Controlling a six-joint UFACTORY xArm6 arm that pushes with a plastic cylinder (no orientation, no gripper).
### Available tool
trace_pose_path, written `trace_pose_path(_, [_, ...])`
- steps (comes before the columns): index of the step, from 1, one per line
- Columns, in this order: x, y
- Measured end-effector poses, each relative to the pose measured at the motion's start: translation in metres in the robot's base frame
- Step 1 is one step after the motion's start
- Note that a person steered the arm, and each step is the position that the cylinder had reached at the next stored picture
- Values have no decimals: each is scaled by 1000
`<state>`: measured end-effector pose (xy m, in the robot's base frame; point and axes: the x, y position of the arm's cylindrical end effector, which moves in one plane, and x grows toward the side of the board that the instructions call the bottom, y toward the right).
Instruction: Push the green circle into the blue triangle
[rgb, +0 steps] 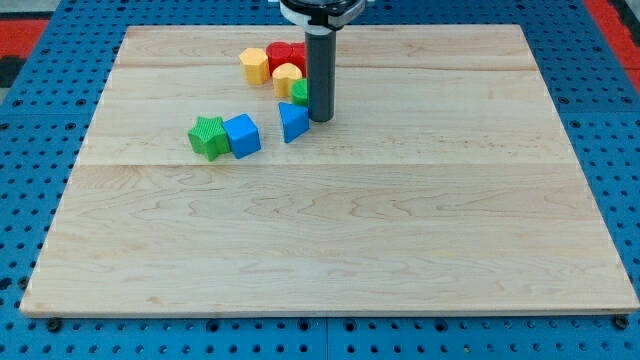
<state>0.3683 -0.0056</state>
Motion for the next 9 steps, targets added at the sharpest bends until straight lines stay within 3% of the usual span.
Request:
trace_pose_path(4, [41,-43])
trace_pose_path(6, [0,47])
trace_pose_path(7, [-36,61])
trace_pose_path(9, [-49,21])
